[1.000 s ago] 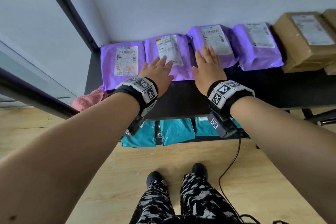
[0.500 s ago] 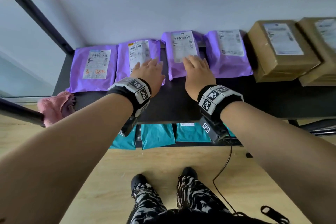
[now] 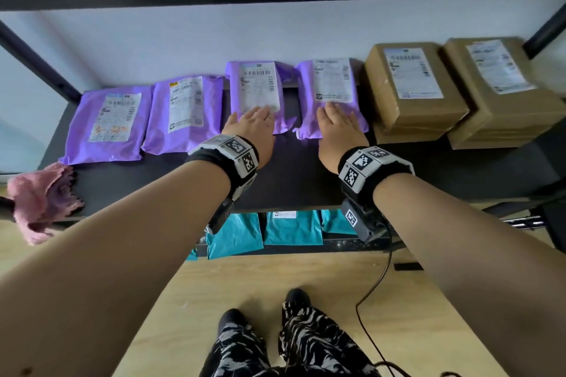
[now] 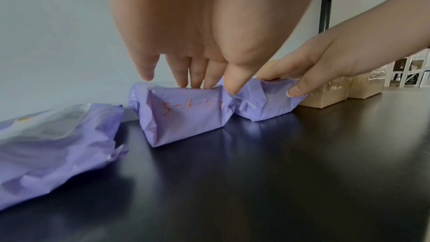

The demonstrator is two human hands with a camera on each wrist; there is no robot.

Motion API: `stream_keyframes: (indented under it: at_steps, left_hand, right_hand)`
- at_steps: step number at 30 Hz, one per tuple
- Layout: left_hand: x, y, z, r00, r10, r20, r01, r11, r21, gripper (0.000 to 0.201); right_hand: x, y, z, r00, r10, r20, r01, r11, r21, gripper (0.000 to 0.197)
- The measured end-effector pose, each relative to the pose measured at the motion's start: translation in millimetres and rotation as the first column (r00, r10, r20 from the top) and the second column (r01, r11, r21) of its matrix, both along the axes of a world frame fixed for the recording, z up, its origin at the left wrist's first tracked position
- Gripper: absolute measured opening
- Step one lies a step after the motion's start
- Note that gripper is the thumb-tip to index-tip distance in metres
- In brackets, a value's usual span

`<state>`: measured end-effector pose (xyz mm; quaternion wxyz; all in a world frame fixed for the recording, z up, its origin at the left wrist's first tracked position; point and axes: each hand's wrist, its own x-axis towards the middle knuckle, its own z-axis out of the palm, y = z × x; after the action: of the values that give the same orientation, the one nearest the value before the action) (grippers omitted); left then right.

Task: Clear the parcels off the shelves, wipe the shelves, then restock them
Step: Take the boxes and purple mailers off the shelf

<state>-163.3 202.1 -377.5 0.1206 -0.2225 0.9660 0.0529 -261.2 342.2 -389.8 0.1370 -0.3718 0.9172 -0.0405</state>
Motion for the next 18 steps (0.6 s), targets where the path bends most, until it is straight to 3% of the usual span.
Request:
stream_keyframes:
  at_steps: [5, 12, 18]
  left_hand:
    - [-5, 17, 12, 0.998, -0.047, -0.038, 0.046, 0.999, -0.009, 0.054]
    - [-29, 63, 22, 0.968, -0.216, -0.130, 0.221, 0.975, 0.031, 0.053]
    - [-57, 108, 34, 0.943, -0.301, -0.144, 0.310, 0.950, 0.041, 0.057]
  right_hand:
    - [-4, 19, 6, 0.998, -0.044, -0.044, 0.040, 0.995, -0.092, 0.067]
    - [-7, 74, 24, 0.949, -0.241, -0.201, 0.209, 0.963, -0.169, 0.068]
    - [-31, 113, 31, 0.937, -0.291, -0.191, 0.288, 0.957, -0.044, 0.072]
